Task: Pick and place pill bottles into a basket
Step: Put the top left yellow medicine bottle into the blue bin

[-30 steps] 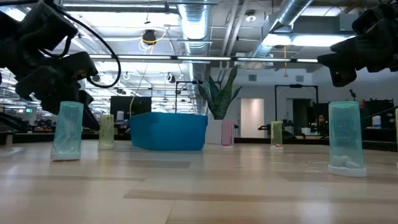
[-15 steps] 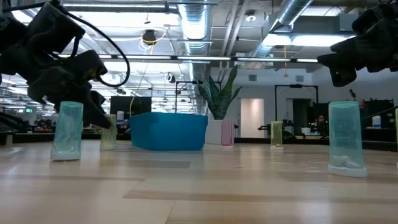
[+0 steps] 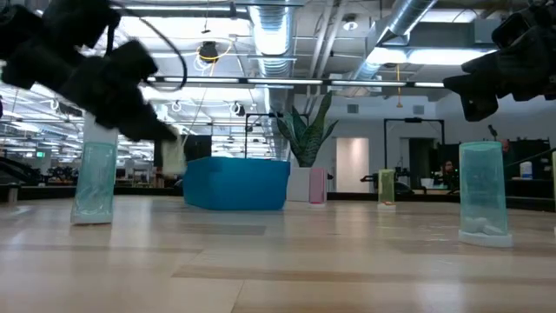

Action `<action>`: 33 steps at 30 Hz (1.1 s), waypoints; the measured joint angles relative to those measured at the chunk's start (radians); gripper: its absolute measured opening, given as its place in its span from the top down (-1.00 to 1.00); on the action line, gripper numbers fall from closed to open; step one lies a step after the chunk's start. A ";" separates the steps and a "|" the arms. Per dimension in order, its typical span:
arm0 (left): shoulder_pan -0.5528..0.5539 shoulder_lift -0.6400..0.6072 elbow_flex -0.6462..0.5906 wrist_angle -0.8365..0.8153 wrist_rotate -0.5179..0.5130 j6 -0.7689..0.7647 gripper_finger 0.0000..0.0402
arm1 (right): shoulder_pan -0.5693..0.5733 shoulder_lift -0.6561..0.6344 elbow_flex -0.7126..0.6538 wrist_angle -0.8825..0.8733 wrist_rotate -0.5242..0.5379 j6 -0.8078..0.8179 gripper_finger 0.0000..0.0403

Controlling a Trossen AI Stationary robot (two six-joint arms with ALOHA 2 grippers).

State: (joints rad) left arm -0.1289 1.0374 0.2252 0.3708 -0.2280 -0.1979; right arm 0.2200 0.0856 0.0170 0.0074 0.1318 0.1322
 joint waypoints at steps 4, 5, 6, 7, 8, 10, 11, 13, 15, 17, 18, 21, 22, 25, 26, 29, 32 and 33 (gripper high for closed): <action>0.034 -0.077 0.093 -0.093 -0.030 0.103 0.50 | 0.000 0.000 0.000 0.000 0.000 0.000 0.15; 0.053 -0.088 0.114 -0.104 -0.034 0.138 0.51 | 0.000 0.000 0.000 0.000 0.000 0.000 0.15; 0.075 -0.094 0.131 -0.111 -0.038 0.174 0.52 | 0.000 0.000 0.000 0.000 0.000 0.000 0.15; 0.103 -0.094 0.145 -0.116 -0.038 0.209 0.54 | 0.000 0.000 0.000 0.000 0.000 0.000 0.15; 0.134 -0.092 0.156 -0.119 -0.032 0.237 0.55 | 0.000 0.000 0.000 0.000 0.000 0.000 0.15; 0.208 -0.071 0.177 -0.123 0.014 0.266 0.57 | 0.000 0.000 0.000 0.000 0.000 0.000 0.15; 0.246 -0.054 0.185 -0.128 0.046 0.267 0.57 | 0.000 0.000 0.000 0.000 0.000 0.000 0.15; 0.324 -0.007 0.187 -0.129 0.089 0.261 0.55 | 0.000 0.000 0.000 0.000 0.000 0.000 0.15; 0.388 0.055 0.186 -0.113 0.110 0.242 0.53 | 0.000 0.000 0.000 0.000 0.000 0.000 0.15; 0.437 0.113 0.186 -0.082 0.126 0.223 0.51 | 0.000 0.000 0.000 0.000 0.000 0.000 0.15; 0.454 0.144 0.186 -0.054 0.147 0.218 0.50 | 0.000 0.000 0.000 0.000 0.000 0.000 0.15; 0.483 0.233 0.186 0.028 0.214 0.204 0.50 | 0.000 0.000 0.000 0.000 0.000 0.000 0.15; 0.485 0.263 0.186 0.051 0.228 0.198 0.51 | 0.000 0.000 0.000 0.000 0.000 0.000 0.15; 0.485 0.352 0.186 0.095 0.248 0.180 0.52 | 0.000 0.000 0.000 0.000 0.000 0.000 0.15; 0.484 0.378 0.186 0.109 0.249 0.174 0.52 | 0.000 0.000 0.000 0.000 0.000 0.000 0.15; 0.477 0.433 0.195 0.128 0.249 0.165 0.50 | 0.000 0.000 0.000 0.000 0.000 0.000 0.15; 0.476 0.457 0.217 0.128 0.251 0.165 0.48 | 0.000 0.000 0.000 0.000 0.000 0.000 0.15; 0.476 0.460 0.224 0.126 0.250 0.167 0.47 | 0.000 0.000 0.000 0.000 0.000 0.000 0.15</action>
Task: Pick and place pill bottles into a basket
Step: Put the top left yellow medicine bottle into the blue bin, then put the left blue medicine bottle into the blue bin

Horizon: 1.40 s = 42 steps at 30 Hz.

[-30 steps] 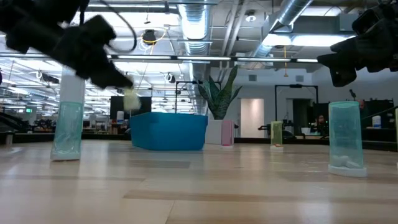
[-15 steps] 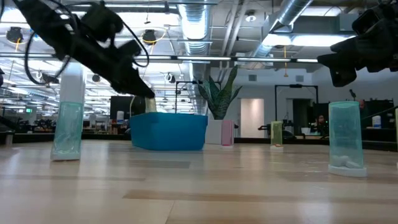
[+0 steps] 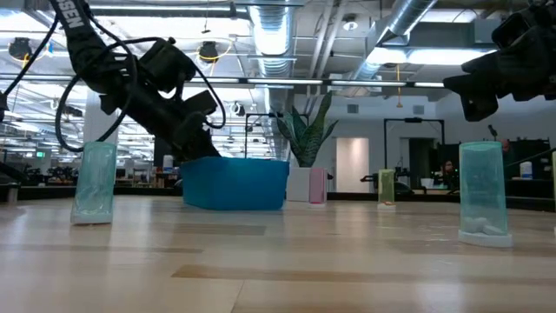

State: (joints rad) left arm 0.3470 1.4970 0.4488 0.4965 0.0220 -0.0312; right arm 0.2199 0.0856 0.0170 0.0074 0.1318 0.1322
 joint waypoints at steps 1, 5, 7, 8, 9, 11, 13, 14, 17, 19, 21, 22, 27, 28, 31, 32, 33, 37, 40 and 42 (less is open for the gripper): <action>0.000 0.002 0.007 -0.001 -0.001 0.005 0.46 | 0.000 0.000 0.000 0.000 0.000 0.000 0.15; 0.000 0.003 0.033 -0.030 -0.004 0.020 0.42 | 0.000 0.000 0.000 0.000 0.000 0.000 0.15; 0.000 0.003 0.046 -0.050 -0.001 0.024 0.39 | 0.000 0.000 0.000 0.000 0.000 0.000 0.15; 0.000 0.003 0.052 -0.061 -0.001 0.024 0.36 | 0.000 0.000 0.000 0.000 0.000 0.000 0.15; 0.000 0.003 0.058 -0.074 -0.001 0.026 0.34 | 0.000 0.000 0.000 0.000 0.000 0.000 0.15; 0.000 0.003 0.070 -0.096 -0.001 0.035 0.29 | 0.000 0.000 0.000 0.000 0.000 0.000 0.15; 0.000 -0.004 0.076 -0.099 0.011 0.051 0.23 | 0.000 0.000 0.000 0.000 0.000 0.000 0.15; -0.001 -0.023 0.077 -0.102 0.029 0.056 0.21 | 0.000 0.000 0.000 0.000 0.000 0.000 0.15; -0.031 -0.156 0.078 -0.102 0.078 0.059 0.18 | 0.000 0.000 0.000 0.000 0.000 0.000 0.15; -0.068 -0.299 0.073 -0.166 0.079 0.062 0.17 | 0.000 0.000 0.000 0.000 0.000 0.000 0.15; -0.127 -0.456 0.072 -0.294 0.032 0.062 0.18 | 0.000 0.000 0.000 0.000 0.000 0.000 0.15; -0.167 -0.534 0.071 -0.363 -0.002 0.058 0.19 | 0.000 0.000 0.000 0.000 0.000 0.000 0.15; -0.478 -0.777 0.061 -0.657 -0.171 -0.127 0.24 | 0.000 0.000 0.000 0.000 0.000 0.000 0.15; -0.555 -0.784 0.048 -0.671 -0.213 -0.181 0.24 | 0.000 0.000 0.000 0.000 0.000 0.000 0.15; -0.766 -0.767 -0.002 -0.652 -0.327 -0.304 0.25 | 0.000 0.000 0.000 0.000 0.000 0.000 0.15; -0.826 -0.748 -0.014 -0.634 -0.366 -0.346 0.25 | 0.000 0.000 0.000 0.000 0.000 0.000 0.15; -0.874 -0.720 -0.023 -0.622 -0.403 -0.389 0.25 | 0.000 0.000 0.000 0.000 0.000 0.000 0.15; -1.025 -0.602 -0.069 -0.609 -0.490 -0.571 0.25 | 0.000 0.000 0.000 0.000 0.000 0.000 0.15; -1.086 -0.499 -0.081 -0.605 -0.526 -0.681 0.25 | 0.000 0.000 0.000 0.000 0.000 0.000 0.15; -1.108 -0.438 -0.082 -0.588 -0.550 -0.707 0.25 | 0.000 0.000 0.000 0.000 0.000 0.000 0.15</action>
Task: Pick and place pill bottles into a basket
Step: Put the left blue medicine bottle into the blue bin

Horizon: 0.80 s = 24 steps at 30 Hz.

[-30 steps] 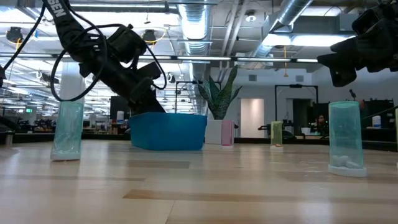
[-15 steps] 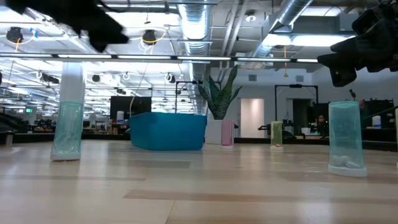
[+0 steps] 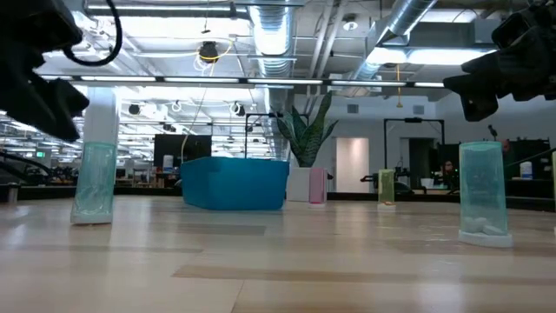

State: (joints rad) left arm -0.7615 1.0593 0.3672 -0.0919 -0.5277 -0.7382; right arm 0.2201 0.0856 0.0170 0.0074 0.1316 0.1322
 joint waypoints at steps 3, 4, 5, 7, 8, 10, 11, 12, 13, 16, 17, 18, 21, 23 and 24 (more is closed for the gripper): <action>-0.009 0.100 0.000 0.071 -0.009 0.006 0.25 | 0.000 0.000 0.000 0.000 0.000 0.000 0.15; -0.009 0.135 0.000 0.093 -0.008 0.017 0.25 | 0.000 0.000 0.000 0.000 0.000 0.000 0.15; -0.006 0.172 0.000 0.129 -0.008 0.030 0.25 | 0.000 0.000 0.000 0.000 0.000 0.000 0.15; 0.002 0.239 0.000 0.200 -0.002 0.063 0.25 | 0.000 0.000 0.000 0.000 0.000 0.000 0.15; 0.006 0.265 0.000 0.230 0.001 0.080 0.25 | 0.000 0.000 0.000 0.000 0.000 0.000 0.15; 0.013 0.308 0.000 0.308 0.006 0.125 0.25 | 0.000 0.000 0.000 0.000 0.000 0.000 0.15; 0.016 0.321 0.000 0.339 0.007 0.147 0.25 | 0.000 0.000 0.000 0.000 0.000 0.000 0.15; 0.019 0.331 0.000 0.363 0.007 0.170 0.25 | 0.000 0.000 0.000 0.000 0.000 0.000 0.15; 0.023 0.340 0.000 0.387 0.008 0.193 0.25 | 0.000 0.000 0.000 0.000 0.000 0.000 0.15; 0.043 0.349 0.001 0.409 0.020 0.238 0.25 | 0.000 0.000 0.000 0.000 0.000 0.000 0.15; 0.052 0.349 0.001 0.413 0.025 0.249 0.25 | 0.000 0.000 0.000 0.000 0.000 0.000 0.15; 0.060 0.349 0.001 0.423 0.027 0.263 0.25 | 0.000 0.000 0.000 0.000 0.000 0.000 0.15; 0.089 0.349 0.001 0.465 0.051 0.323 0.25 | 0.000 0.000 0.000 0.000 0.000 0.000 0.15; 0.114 0.349 0.001 0.480 0.082 0.352 0.25 | 0.000 0.000 0.000 0.000 0.000 0.000 0.15; 0.126 0.349 0.001 0.485 0.101 0.360 0.25 | 0.000 0.000 0.000 0.000 0.000 0.000 0.15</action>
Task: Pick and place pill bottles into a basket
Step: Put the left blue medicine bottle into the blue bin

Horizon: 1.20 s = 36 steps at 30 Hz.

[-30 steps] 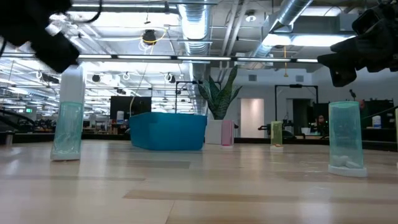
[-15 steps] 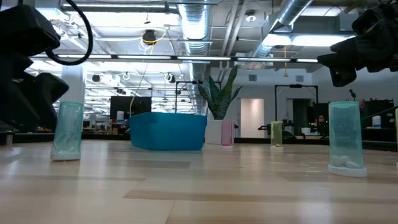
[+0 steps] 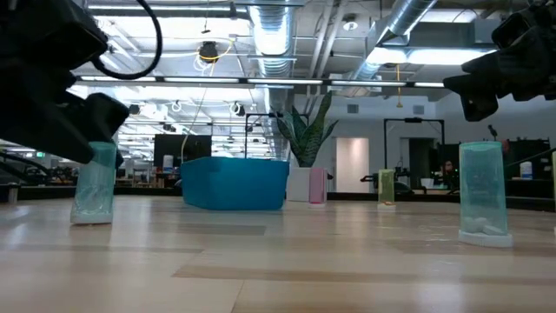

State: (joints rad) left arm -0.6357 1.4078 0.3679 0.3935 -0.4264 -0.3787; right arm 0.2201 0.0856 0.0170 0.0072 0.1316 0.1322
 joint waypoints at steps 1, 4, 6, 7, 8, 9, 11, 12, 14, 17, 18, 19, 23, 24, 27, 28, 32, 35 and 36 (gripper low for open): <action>0.012 0.000 0.000 0.002 0.019 0.002 0.25 | 0.000 0.000 0.000 0.000 0.000 0.000 0.15; 0.034 0.000 0.000 0.010 0.048 0.004 0.25 | 0.000 0.000 0.000 0.000 0.000 0.000 0.15; 0.042 0.000 0.000 0.025 0.049 0.020 0.28 | 0.000 0.000 0.000 0.000 0.000 0.000 0.15; 0.049 0.000 0.000 0.032 0.047 0.025 0.31 | 0.000 0.000 0.000 0.000 0.000 0.000 0.15; 0.059 0.000 0.000 0.038 0.047 0.030 0.35 | 0.000 0.000 0.000 0.000 0.000 0.000 0.15; 0.070 0.000 0.000 0.046 0.048 0.034 0.39 | 0.000 0.000 0.000 0.000 0.000 0.000 0.15; 0.096 -0.010 0.000 0.060 0.059 0.041 0.48 | 0.000 0.000 0.000 0.000 0.000 0.000 0.15; 0.110 -0.018 0.000 0.067 0.069 0.046 0.53 | 0.000 0.000 0.000 0.000 0.000 0.000 0.15; 0.135 -0.042 0.000 0.071 0.090 0.055 0.61 | 0.000 0.000 0.000 0.000 0.000 0.000 0.15; 0.160 -0.087 0.000 0.068 0.123 0.069 0.61 | 0.000 0.000 0.000 0.000 0.000 0.000 0.15; 0.165 -0.100 0.001 0.063 0.128 0.069 0.61 | 0.000 0.000 0.000 0.000 0.000 0.000 0.15; 0.169 -0.112 0.001 0.054 0.128 0.069 0.61 | 0.000 0.000 0.000 0.000 0.000 0.000 0.15; 0.205 -0.172 0.001 0.037 0.067 0.105 0.57 | 0.000 0.000 0.000 0.000 0.000 0.000 0.15; 0.225 -0.193 0.001 0.042 0.045 0.125 0.57 | 0.000 0.000 0.000 0.000 0.000 0.000 0.15; 0.303 -0.256 0.001 0.040 0.008 0.190 0.59 | 0.000 0.000 0.000 0.000 0.000 0.000 0.15; 0.334 -0.271 0.001 0.042 0.009 0.217 0.60 | 0.000 0.000 0.000 0.000 0.000 0.000 0.15; 0.480 -0.295 0.001 0.040 0.082 0.296 0.59 | 0.000 0.000 0.000 0.000 0.000 0.000 0.15; 0.581 -0.294 0.001 0.037 0.152 0.326 0.56 | 0.000 0.000 0.000 0.000 0.000 0.000 0.15; 0.607 -0.294 0.001 0.038 0.178 0.333 0.56 | 0.000 0.000 0.000 0.000 0.000 0.000 0.15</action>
State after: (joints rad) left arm -0.0283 1.1141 0.3687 0.4313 -0.2486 -0.0459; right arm 0.2199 0.0856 0.0170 0.0074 0.1318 0.1322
